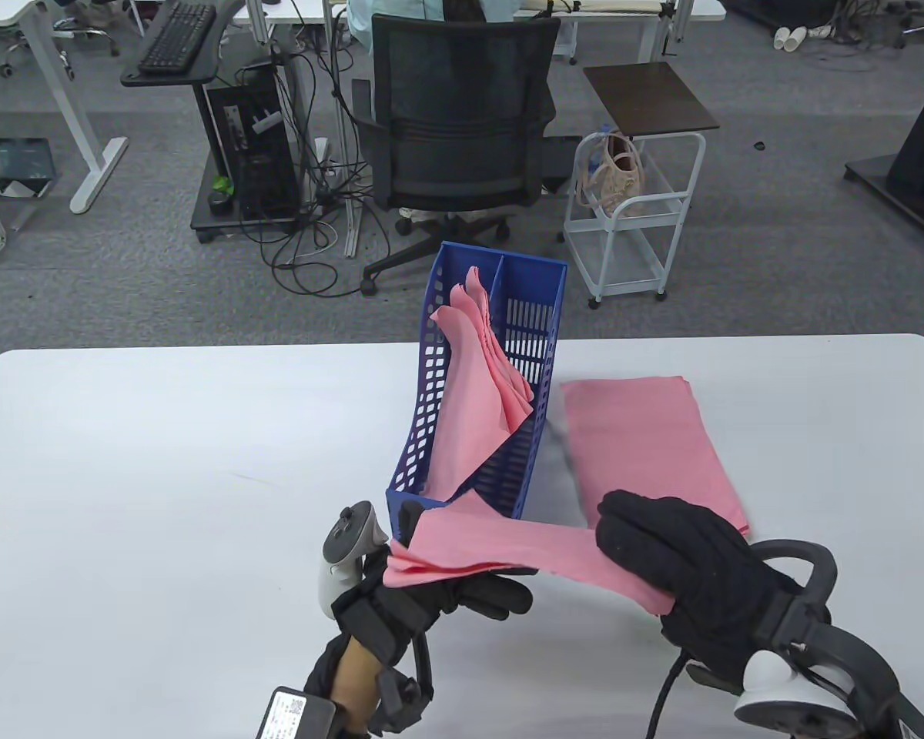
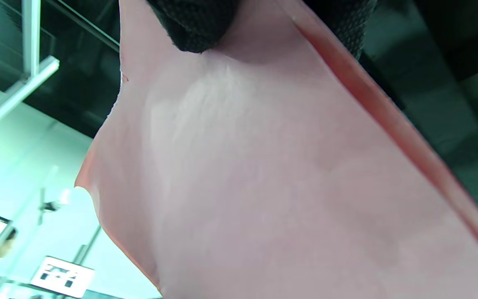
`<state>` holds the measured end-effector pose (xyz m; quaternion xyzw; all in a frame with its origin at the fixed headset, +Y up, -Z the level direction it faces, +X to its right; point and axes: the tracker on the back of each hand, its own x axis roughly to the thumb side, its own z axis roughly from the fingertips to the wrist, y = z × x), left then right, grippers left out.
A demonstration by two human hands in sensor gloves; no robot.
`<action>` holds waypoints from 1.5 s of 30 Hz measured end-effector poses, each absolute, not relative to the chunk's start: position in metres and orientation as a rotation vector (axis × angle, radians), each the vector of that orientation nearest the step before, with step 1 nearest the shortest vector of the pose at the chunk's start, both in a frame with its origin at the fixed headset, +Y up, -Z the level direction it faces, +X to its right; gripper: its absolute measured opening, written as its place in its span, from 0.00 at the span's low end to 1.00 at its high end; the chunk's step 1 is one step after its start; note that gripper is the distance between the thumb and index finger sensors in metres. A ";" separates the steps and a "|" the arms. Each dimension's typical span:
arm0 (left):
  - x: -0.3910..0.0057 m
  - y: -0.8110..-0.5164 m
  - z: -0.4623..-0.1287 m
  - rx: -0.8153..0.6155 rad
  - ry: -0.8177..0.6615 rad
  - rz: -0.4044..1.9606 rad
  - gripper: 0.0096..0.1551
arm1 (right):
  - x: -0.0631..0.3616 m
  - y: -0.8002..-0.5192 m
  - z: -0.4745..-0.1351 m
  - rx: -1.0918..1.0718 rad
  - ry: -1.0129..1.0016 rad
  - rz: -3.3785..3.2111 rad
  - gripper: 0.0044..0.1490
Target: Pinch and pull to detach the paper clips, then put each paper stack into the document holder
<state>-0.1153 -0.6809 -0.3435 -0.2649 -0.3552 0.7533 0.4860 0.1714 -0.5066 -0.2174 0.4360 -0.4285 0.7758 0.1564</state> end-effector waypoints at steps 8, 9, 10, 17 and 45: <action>-0.154 -0.675 -0.352 -0.586 -0.791 1.740 0.66 | 0.173 -0.515 -0.207 1.470 -1.009 2.171 0.27; -0.156 -0.672 -0.351 -0.583 -0.777 1.687 0.64 | 0.173 -0.517 -0.206 1.492 -0.986 2.170 0.27; -0.156 -0.668 -0.351 -0.570 -0.771 1.635 0.58 | 0.174 -0.518 -0.204 1.516 -0.964 2.176 0.27; -0.153 -0.654 -0.347 -0.540 -0.763 1.643 0.31 | 0.186 -0.534 -0.192 1.546 -0.929 2.285 0.26; -0.181 -0.590 -0.304 0.089 -0.593 1.182 0.23 | 0.205 -0.586 -0.274 0.951 -0.649 2.693 0.37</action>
